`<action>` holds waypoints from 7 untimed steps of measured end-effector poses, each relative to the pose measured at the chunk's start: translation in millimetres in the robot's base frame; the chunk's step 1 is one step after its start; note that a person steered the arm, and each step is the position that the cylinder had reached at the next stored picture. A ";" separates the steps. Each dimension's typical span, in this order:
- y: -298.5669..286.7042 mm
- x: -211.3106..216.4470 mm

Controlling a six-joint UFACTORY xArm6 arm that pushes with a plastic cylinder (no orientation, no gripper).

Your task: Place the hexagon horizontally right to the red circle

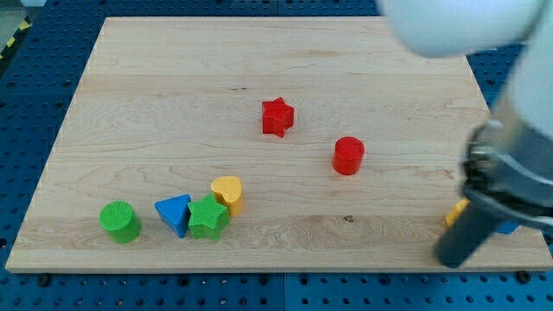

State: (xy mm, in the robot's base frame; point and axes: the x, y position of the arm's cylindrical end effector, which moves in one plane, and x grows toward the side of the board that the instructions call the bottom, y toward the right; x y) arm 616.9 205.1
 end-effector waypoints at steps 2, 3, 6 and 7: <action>44.4 -2.8; 37.2 -17.5; -32.1 -34.2; -32.3 -49.0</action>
State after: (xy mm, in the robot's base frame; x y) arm 567.9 172.7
